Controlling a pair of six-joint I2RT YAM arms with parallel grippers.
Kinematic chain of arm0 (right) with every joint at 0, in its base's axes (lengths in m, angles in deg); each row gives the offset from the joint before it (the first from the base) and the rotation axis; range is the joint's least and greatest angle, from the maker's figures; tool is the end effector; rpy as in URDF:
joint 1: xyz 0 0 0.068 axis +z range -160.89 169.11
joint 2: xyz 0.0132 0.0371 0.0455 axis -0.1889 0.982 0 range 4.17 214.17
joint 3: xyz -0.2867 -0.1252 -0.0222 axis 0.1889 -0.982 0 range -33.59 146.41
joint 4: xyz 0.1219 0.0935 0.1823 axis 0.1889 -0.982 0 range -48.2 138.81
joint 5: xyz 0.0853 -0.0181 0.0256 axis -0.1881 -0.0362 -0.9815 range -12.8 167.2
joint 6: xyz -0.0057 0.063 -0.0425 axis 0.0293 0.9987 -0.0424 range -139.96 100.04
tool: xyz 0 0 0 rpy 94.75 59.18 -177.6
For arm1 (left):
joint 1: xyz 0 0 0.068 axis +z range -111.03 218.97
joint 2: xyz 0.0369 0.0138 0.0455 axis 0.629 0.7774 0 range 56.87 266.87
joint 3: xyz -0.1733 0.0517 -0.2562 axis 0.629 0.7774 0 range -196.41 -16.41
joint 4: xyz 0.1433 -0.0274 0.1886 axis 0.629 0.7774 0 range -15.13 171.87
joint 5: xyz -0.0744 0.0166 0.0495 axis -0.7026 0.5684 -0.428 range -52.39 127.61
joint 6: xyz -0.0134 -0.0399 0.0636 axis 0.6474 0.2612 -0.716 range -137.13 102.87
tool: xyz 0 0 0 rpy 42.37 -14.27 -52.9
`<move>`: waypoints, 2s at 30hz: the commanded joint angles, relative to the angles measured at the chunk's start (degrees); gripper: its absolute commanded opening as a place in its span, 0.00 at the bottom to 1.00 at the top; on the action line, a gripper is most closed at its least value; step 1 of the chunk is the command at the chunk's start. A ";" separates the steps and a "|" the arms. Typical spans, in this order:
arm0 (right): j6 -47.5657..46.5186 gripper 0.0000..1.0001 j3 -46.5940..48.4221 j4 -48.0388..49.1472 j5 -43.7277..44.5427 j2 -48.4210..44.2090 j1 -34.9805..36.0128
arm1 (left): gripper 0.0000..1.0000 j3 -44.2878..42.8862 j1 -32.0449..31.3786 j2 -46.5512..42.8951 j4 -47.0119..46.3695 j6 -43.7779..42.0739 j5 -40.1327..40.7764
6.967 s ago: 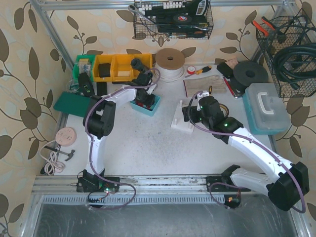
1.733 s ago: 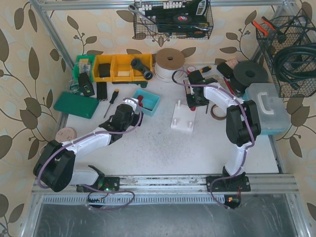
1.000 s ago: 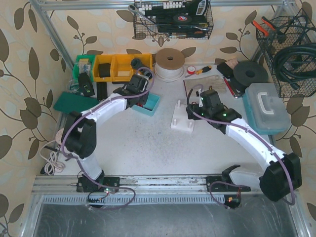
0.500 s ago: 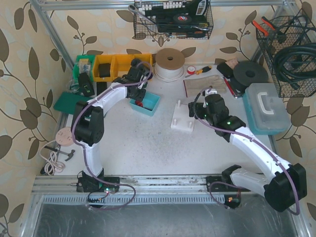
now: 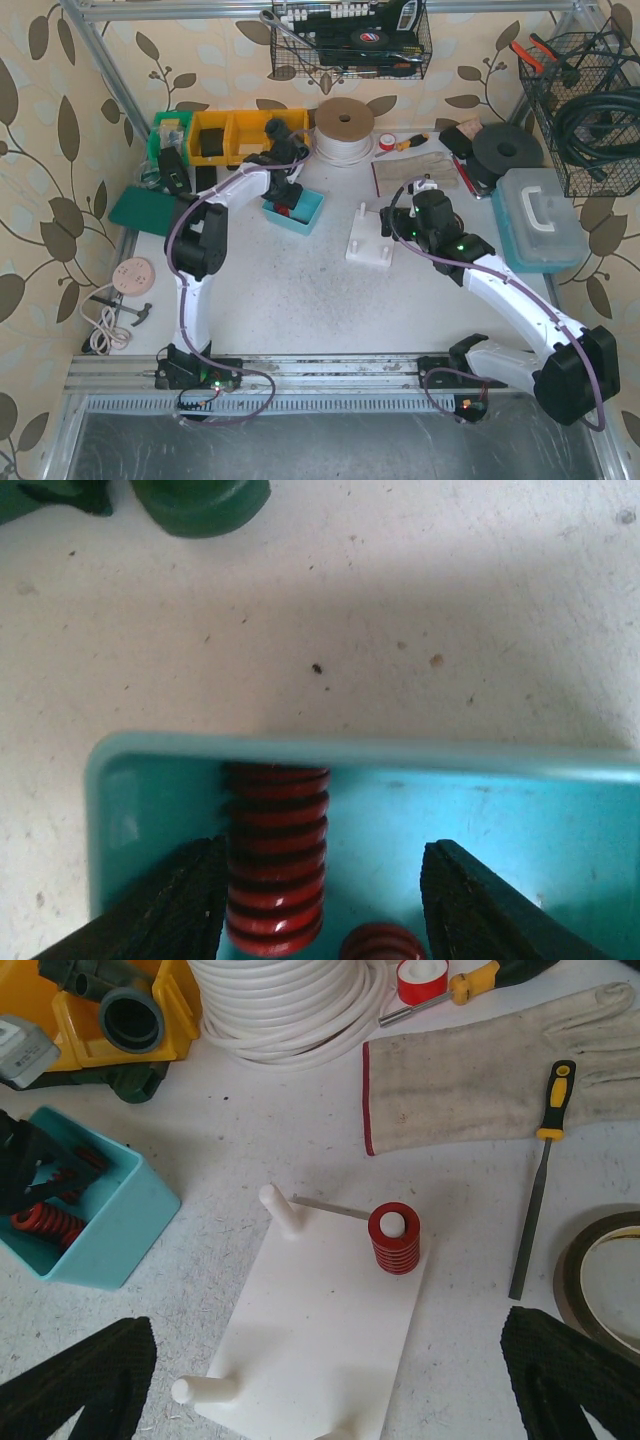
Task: Install the large spring
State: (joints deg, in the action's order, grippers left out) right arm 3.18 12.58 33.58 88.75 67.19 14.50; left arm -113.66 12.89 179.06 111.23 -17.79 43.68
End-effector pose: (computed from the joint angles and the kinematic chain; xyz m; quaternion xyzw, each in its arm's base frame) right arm 0.2094 0.0851 0.3070 0.0316 0.8713 0.1177 0.4754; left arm 0.4292 -0.2025 0.2127 0.2110 0.9442 -0.0044 0.2528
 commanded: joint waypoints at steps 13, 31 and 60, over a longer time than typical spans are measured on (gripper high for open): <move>0.07 0.93 0.41 0.33 0.01 -0.90 0.20 | 0.54 -1.19 0.33 4.45 0.12 0.84 -2.21; -0.18 0.92 0.50 0.19 0.09 -1.46 0.27 | 0.44 3.39 0.31 5.42 -4.14 0.57 -1.25; -0.34 0.92 0.49 0.26 -0.41 -1.98 0.26 | 0.08 9.31 0.28 -10.10 -14.23 -2.86 -4.41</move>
State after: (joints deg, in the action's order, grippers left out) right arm 2.98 12.58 33.58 88.75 65.73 14.50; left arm -106.64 12.78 173.66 100.92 -19.13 41.43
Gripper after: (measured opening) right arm 0.916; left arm 0.310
